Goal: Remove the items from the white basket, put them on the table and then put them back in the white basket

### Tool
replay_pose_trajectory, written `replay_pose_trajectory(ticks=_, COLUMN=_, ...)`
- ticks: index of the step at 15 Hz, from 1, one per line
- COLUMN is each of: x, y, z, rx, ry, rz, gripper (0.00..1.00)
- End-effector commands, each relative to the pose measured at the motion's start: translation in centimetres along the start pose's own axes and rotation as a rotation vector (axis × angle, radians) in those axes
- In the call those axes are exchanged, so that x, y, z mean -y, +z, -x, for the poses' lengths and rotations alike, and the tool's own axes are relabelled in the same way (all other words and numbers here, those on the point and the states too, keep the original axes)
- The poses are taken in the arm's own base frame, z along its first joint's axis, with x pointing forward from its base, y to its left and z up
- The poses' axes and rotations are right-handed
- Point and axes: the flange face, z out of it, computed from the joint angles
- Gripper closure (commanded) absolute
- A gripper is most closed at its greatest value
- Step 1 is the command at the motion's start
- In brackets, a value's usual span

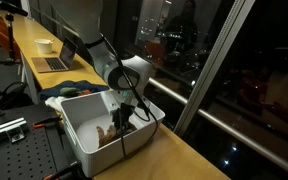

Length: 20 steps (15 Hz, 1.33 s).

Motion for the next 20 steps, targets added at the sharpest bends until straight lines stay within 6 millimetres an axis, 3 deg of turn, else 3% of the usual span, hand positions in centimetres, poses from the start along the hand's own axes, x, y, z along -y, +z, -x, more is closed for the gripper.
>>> replay_pose_trajectory(ticks=1, x=3.6, y=-7.6, z=2.5, rx=-0.109, ry=-0.067, rz=-0.005, gripper=0.95)
replay_pose_trajectory(ticks=3, x=5.8, y=-11.9, z=3.5, rx=-0.175, ry=-0.115, rz=0.003, gripper=0.99)
replay_pose_trajectory(ticks=7, x=11.0, y=-21.0, z=6.6, rx=-0.299, ry=-0.204, rz=0.018, gripper=0.97)
replay_pose_trajectory(ticks=9, x=14.3, y=-25.3, z=8.7, rx=-0.346, ry=-0.262, rz=0.027, gripper=0.97)
replay_pose_trajectory(ticks=12, x=21.3, y=-30.0, z=11.9, rx=-0.372, ry=-0.351, rz=0.021, gripper=0.97)
replay_pose_trajectory(ticks=16, x=28.2, y=-31.4, z=14.8, rx=-0.358, ry=-0.462, rz=-0.021, gripper=0.97)
replay_pose_trajectory(ticks=20, x=32.5, y=-29.5, z=16.2, rx=-0.299, ry=-0.549, rz=-0.116, gripper=0.97)
